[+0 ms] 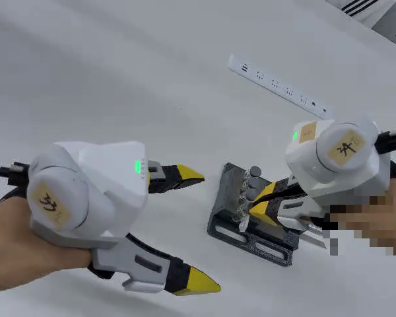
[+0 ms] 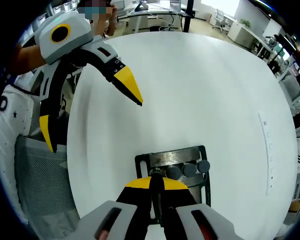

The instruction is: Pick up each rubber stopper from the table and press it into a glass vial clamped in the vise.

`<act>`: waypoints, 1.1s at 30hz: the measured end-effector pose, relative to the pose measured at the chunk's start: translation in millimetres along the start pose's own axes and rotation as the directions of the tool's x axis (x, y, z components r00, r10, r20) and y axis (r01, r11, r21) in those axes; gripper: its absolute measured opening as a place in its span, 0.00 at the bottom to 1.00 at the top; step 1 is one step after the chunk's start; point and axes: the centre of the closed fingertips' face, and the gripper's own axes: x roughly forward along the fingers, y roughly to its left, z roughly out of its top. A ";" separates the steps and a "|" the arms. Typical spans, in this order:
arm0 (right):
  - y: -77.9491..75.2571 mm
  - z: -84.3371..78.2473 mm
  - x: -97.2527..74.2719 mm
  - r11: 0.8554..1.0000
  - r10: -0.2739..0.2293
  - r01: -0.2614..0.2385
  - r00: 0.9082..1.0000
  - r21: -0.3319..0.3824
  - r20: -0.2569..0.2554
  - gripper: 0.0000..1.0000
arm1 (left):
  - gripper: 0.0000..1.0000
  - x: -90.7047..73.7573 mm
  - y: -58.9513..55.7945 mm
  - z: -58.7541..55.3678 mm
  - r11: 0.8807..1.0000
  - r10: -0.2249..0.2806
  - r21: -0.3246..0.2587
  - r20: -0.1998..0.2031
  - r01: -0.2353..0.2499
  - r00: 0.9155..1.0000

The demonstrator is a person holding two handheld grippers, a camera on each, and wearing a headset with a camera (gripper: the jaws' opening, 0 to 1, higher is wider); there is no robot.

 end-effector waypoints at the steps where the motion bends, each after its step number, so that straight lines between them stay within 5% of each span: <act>1: -0.1 0.2 0.0 1.000 0.001 -0.001 1.000 -0.006 -0.001 0.01 | 0.79 0.1 0.4 -0.1 1.000 0.000 -0.001 0.000 0.000 1.000; 10: -0.4 4.4 -0.7 1.000 0.011 -0.011 1.000 -0.020 -0.015 0.01 | 0.78 2.6 1.4 -1.0 1.000 -0.001 -0.006 0.005 0.001 1.000; 11: -0.5 6.8 -1.2 1.000 0.012 -0.012 1.000 -0.019 -0.005 0.01 | 0.78 2.9 1.3 -0.8 1.000 -0.001 -0.007 0.006 0.001 1.000; 12: -0.8 27.0 0.6 1.000 0.013 -0.015 0.995 0.016 0.100 0.01 | 0.78 3.3 1.3 -0.6 1.000 -0.002 -0.008 0.009 0.002 1.000; 13: 10.5 29.6 5.6 0.996 0.079 -0.084 0.992 0.041 0.100 0.00 | 0.78 3.6 1.4 -0.7 1.000 -0.002 -0.009 0.009 0.002 1.000; 14: 10.7 21.0 12.3 0.995 0.063 -0.063 0.998 -0.078 -0.004 0.00 | 0.78 3.6 1.4 -1.7 1.000 -0.002 -0.010 0.003 0.002 1.000; 15: 7.7 26.0 12.0 0.983 0.032 -0.036 0.999 -0.179 -0.027 0.00 | 0.78 2.8 1.6 -2.7 1.000 -0.003 -0.006 -0.004 0.003 1.000; 16: 12.2 26.0 13.6 0.991 0.017 -0.025 0.998 -0.135 -0.059 0.00 | 0.78 0.4 2.1 -3.3 1.000 0.000 0.005 -0.011 0.000 1.000; 18: 12.5 22.0 17.9 0.985 0.018 -0.026 0.999 -0.169 -0.051 0.00 | 0.78 -6.7 6.6 -1.3 1.000 0.021 -0.013 0.008 -0.021 1.000; 21: 10.2 22.0 15.2 0.998 0.055 -0.054 0.998 -0.019 0.042 0.00 | 0.78 -12.4 11.9 -6.5 0.999 0.043 -0.023 0.007 -0.043 0.999; 22: 5.3 8.4 13.4 0.999 0.044 -0.044 0.999 -0.024 -0.005 0.00 | 0.78 -12.9 13.1 -8.4 0.999 0.049 -0.025 0.003 -0.049 0.999; 24: 8.4 11.8 9.8 0.998 0.053 -0.054 0.997 0.012 0.059 0.00 | 0.78 -11.8 13.0 -8.5 0.998 0.051 -0.033 0.004 -0.051 0.999; 29: 0.9 15.1 4.1 1.000 0.014 -0.014 0.995 -0.006 0.100 0.00 | 0.78 -4.6 8.5 -7.6 0.999 0.030 -0.021 -0.007 -0.030 1.000; 33: -4.7 12.0 -3.8 0.999 0.002 -0.008 0.991 0.045 0.136 0.00 | 0.78 -1.7 9.1 -7.2 1.000 0.026 -0.018 -0.011 -0.026 1.000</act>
